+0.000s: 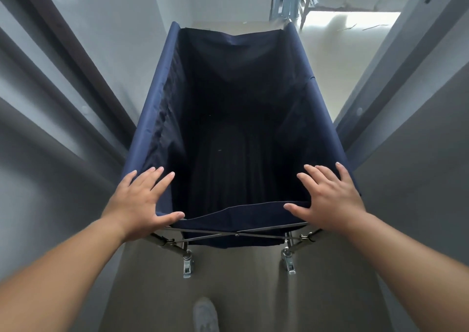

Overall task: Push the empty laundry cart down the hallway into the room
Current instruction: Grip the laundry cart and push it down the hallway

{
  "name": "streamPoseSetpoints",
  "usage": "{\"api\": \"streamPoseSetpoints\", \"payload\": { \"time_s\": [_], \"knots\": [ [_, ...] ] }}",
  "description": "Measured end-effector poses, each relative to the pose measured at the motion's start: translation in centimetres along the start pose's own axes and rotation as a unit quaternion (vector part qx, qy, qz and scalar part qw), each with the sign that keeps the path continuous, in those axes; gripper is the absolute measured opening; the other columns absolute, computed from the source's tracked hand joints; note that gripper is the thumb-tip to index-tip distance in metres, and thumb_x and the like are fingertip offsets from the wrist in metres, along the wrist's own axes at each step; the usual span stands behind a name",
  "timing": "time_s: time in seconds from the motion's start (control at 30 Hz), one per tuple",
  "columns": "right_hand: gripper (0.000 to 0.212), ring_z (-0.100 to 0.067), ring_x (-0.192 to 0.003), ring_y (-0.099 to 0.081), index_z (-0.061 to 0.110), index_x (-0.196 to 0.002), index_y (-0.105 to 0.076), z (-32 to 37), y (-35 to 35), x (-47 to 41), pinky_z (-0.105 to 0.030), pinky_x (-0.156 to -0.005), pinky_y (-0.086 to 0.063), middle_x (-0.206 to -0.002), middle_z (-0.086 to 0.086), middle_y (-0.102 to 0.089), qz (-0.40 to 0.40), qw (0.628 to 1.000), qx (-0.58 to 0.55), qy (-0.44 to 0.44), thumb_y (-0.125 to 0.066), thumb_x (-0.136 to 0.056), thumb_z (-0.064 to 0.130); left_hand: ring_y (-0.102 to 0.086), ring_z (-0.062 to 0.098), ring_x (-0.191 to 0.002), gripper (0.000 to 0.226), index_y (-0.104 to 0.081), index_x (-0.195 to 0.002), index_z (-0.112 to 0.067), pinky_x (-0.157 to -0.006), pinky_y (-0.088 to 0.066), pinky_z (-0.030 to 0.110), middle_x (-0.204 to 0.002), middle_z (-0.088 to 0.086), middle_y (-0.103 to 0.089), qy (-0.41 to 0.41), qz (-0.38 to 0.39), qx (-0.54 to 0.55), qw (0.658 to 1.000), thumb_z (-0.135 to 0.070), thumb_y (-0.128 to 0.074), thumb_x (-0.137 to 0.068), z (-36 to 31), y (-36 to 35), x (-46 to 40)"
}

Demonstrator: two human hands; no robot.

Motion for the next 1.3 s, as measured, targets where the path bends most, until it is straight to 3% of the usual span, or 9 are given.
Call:
{"api": "streamPoseSetpoints", "payload": {
  "time_s": [0.3,0.47,0.93,1.3],
  "knots": [
    [0.091,-0.022,-0.139,-0.037,0.022,-0.136,-0.051,-1.2,0.7,-13.7,-0.052,-0.119,-0.008,-0.148,-0.002,-0.048,-0.009,1.000,0.003,-0.022,-0.026,-0.076,0.086,-0.025,0.016,-0.143,0.104,-0.015,-0.152,-0.028,-0.117,-0.009,0.041,-0.155,0.003,-0.032,-0.006,-0.005,0.013,1.000,-0.092,-0.019,-0.070,5.8,0.7,-14.0],
    [0.089,-0.022,-0.138,-0.039,0.023,-0.134,-0.053,-2.4,1.4,-21.5,-0.054,-0.119,-0.011,-0.147,-0.002,-0.050,-0.003,1.000,0.007,-0.025,-0.028,-0.076,0.085,-0.018,0.014,-0.145,0.107,-0.004,-0.152,-0.030,-0.118,-0.002,0.039,-0.159,0.000,-0.025,-0.012,-0.004,0.016,1.000,-0.094,-0.011,-0.066,8.7,1.2,-21.9],
    [0.086,-0.024,-0.132,-0.045,0.023,-0.131,-0.055,-8.6,1.6,-42.1,-0.054,-0.118,-0.013,-0.143,-0.002,-0.052,-0.015,1.000,0.012,-0.019,-0.028,-0.077,0.084,-0.025,0.016,-0.142,0.104,-0.016,-0.152,-0.027,-0.117,-0.010,0.041,-0.155,0.002,-0.033,-0.020,-0.022,0.010,1.000,-0.091,-0.016,-0.070,13.3,2.3,-42.5],
    [0.084,-0.027,-0.128,-0.048,0.021,-0.128,-0.056,-14.6,2.1,-60.5,-0.057,-0.117,-0.019,-0.141,-0.004,-0.054,-0.025,1.000,0.001,0.006,-0.030,-0.079,0.083,-0.022,0.014,-0.143,0.101,-0.016,-0.152,-0.028,-0.118,-0.006,0.040,-0.156,0.001,-0.029,0.006,-0.018,0.007,1.000,-0.089,-0.024,-0.072,16.5,4.0,-59.8]
  ]
}}
Point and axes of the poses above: each hand's wrist, its own x-axis away from the middle knuckle, its own y-axis out of the back of the hand, z = x × y, the point moved 1 cm from there along -x, towards the middle knuckle
